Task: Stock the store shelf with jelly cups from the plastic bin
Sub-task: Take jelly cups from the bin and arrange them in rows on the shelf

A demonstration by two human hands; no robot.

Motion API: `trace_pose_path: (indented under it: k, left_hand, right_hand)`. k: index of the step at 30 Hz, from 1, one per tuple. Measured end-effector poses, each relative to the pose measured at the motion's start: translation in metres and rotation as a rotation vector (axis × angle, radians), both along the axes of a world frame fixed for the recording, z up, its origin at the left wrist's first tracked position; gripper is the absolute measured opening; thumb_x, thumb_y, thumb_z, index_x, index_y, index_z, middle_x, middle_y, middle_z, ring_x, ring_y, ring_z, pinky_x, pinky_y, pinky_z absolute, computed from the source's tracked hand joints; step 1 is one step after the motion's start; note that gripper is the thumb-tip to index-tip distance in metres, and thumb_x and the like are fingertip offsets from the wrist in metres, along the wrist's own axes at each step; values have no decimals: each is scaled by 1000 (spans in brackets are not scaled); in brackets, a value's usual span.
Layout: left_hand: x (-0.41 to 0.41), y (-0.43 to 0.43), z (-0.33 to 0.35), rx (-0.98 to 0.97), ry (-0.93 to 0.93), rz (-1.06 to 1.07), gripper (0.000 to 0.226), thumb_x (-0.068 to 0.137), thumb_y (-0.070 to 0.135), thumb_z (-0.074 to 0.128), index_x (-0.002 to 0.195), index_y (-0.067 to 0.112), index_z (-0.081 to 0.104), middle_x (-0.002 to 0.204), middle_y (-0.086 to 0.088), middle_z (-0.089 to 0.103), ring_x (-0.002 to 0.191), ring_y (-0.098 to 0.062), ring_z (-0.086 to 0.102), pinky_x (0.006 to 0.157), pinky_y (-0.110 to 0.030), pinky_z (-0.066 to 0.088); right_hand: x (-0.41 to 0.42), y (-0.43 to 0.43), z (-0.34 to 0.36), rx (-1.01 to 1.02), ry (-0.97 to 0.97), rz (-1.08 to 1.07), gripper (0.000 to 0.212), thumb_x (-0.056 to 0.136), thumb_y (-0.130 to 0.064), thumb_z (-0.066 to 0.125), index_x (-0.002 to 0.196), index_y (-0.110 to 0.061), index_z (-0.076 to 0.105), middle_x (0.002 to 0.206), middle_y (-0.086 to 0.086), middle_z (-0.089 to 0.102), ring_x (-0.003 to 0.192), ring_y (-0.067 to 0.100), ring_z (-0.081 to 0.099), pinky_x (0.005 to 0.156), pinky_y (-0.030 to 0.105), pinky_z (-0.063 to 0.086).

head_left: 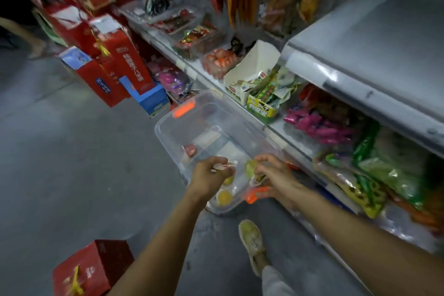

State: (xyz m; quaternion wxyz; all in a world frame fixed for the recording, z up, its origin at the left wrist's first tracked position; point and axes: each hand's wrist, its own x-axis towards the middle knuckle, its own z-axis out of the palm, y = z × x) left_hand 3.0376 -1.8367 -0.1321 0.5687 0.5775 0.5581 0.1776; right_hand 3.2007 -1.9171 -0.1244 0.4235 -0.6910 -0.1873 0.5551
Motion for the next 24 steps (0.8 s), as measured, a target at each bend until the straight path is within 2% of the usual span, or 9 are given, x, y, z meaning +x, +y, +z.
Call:
trace_pose_path:
  k: [2, 5, 8, 11, 13, 17, 19, 21, 24]
  left_hand:
    - [-3, -28, 26, 12, -23, -28, 23, 82, 14, 77, 104, 14, 68, 87, 1, 68, 72, -9, 65, 68, -17, 55]
    - [-3, -61, 61, 43, -38, -66, 20, 79, 13, 79, 95, 19, 68, 87, -1, 70, 67, -5, 66, 72, -21, 56]
    - [5, -92, 96, 94, -40, -153, 22, 80, 11, 79, 99, 15, 68, 84, 1, 68, 61, -1, 63, 59, -10, 49]
    - [18, -121, 126, 112, -53, -235, 26, 80, 7, 78, 103, 10, 67, 84, -4, 68, 58, -2, 64, 52, -13, 49]
    - [31, -138, 143, 150, -38, -309, 31, 78, 4, 79, 105, 11, 67, 90, -6, 69, 66, -7, 65, 57, -16, 51]
    - [61, -175, 176, 274, -18, -458, 38, 75, 2, 80, 109, 13, 65, 89, 5, 65, 69, -3, 60, 55, -8, 45]
    - [78, -200, 190, 316, -9, -511, 39, 75, 2, 80, 109, 14, 65, 90, 3, 66, 69, -8, 62, 59, -17, 52]
    - [99, -229, 202, 363, -3, -550, 39, 74, 5, 81, 107, 18, 66, 95, 1, 67, 77, -15, 66, 72, -32, 59]
    - [131, -285, 223, 495, 6, -642, 38, 75, 19, 83, 109, 25, 67, 96, 13, 61, 76, -5, 61, 75, -25, 56]
  right_hand:
    - [-2, -36, 24, 24, -32, -6, 16, 87, -17, 64, 102, -21, 63, 77, 5, 60, 70, 19, 61, 57, 35, 56]
    - [0, -84, 59, 50, -132, -56, 29, 81, -15, 67, 108, -11, 55, 61, 4, 57, 50, 14, 53, 47, 26, 39]
    - [11, -123, 89, 48, -249, -55, 46, 66, -30, 71, 104, -14, 50, 66, 2, 59, 55, 14, 52, 51, 27, 40]
    - [24, -157, 116, 88, -373, -38, 34, 78, -15, 71, 106, -14, 51, 81, 3, 60, 63, 10, 54, 45, 14, 41]
    - [33, -179, 134, 115, -420, -30, 33, 79, -11, 72, 107, -15, 54, 91, 4, 61, 70, 11, 56, 49, 13, 44]
    - [55, -231, 162, 197, -522, -63, 39, 70, -17, 77, 106, -21, 62, 103, 1, 66, 88, 14, 63, 75, 27, 52]
    - [69, -263, 177, 221, -597, -73, 36, 74, -17, 76, 108, -23, 65, 107, -6, 66, 92, 6, 61, 78, 20, 49]
    - [84, -302, 195, 231, -683, -80, 34, 77, -19, 75, 109, -25, 66, 109, -11, 65, 96, 1, 59, 79, 14, 45]
    - [104, -374, 219, 231, -780, -100, 34, 80, -22, 73, 113, -25, 68, 112, -14, 63, 105, 2, 57, 89, 18, 42]
